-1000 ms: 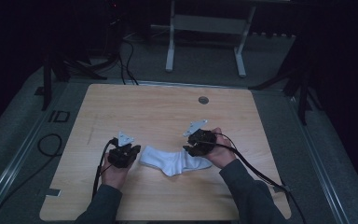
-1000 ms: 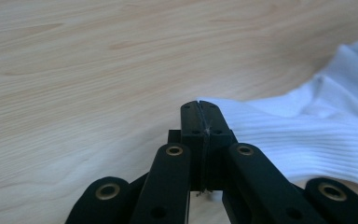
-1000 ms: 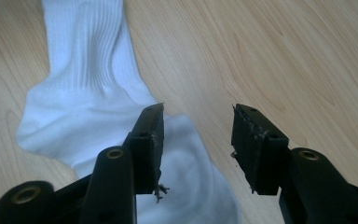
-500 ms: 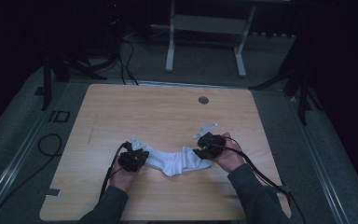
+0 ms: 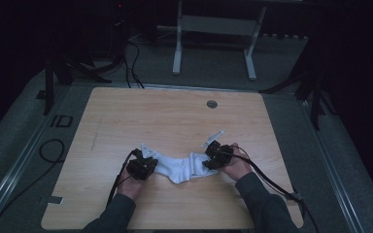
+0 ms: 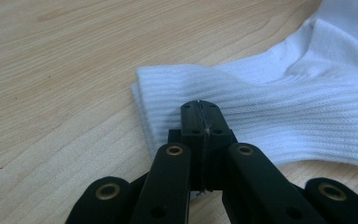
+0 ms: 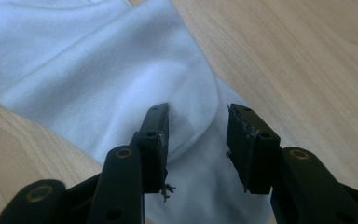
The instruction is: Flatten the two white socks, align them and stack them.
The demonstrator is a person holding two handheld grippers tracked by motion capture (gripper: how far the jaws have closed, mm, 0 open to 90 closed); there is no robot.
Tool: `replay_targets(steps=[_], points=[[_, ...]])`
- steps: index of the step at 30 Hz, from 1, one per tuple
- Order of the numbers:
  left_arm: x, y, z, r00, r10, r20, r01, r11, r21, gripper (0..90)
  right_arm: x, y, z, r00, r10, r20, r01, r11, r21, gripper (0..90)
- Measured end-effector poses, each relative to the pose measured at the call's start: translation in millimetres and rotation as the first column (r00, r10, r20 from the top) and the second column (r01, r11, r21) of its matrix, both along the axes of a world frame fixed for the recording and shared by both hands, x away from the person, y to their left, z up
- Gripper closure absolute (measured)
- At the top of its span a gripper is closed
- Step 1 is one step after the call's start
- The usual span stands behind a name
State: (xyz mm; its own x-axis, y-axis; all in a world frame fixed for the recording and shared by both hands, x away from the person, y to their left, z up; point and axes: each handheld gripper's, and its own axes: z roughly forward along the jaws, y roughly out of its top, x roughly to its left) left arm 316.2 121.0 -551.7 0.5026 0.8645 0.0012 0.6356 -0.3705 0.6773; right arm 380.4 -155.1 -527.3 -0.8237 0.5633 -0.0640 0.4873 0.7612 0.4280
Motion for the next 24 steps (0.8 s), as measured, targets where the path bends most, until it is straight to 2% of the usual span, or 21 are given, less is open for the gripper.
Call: replay_targets(steps=[2,4,5,9,17,24], points=[[0.2,0.1,-0.5,1.0,-0.005,0.001,0.005,1.0,0.004,90.0,1.3,0.0,-3.2,0.9999,0.002,-0.017,-0.002,1.0,-0.005,59.6],[-0.4,-1.3,-1.0,0.9999,-0.004,0.01,0.004,0.9999,0.013,90.0,1.9,0.1,-3.2,0.9995,0.014,-0.027,-0.014,0.9999,0.007,67.6],[-0.6,-1.5,-1.0,0.9999,-0.006,0.011,0.006,0.9998,0.017,90.0,1.0,0.7,-2.8,0.9995,0.022,-0.021,-0.022,0.9998,0.003,75.2],[-1.0,-1.7,-1.3,0.9999,-0.007,0.015,0.007,0.9998,0.021,90.0,-1.1,0.6,-1.0,0.9997,0.025,0.001,-0.025,0.9997,-0.004,86.8],[-0.5,-1.1,-1.3,0.9998,-0.016,0.014,0.015,0.9996,0.026,90.0,-2.7,-9.3,15.4,0.9993,0.001,0.037,-0.002,0.9999,0.017,87.6],[-0.6,-1.3,-1.5,0.9996,-0.025,0.016,0.024,0.9991,0.034,90.0,-3.8,-18.9,27.5,0.9972,-0.015,0.073,0.014,0.9998,0.011,87.6]])
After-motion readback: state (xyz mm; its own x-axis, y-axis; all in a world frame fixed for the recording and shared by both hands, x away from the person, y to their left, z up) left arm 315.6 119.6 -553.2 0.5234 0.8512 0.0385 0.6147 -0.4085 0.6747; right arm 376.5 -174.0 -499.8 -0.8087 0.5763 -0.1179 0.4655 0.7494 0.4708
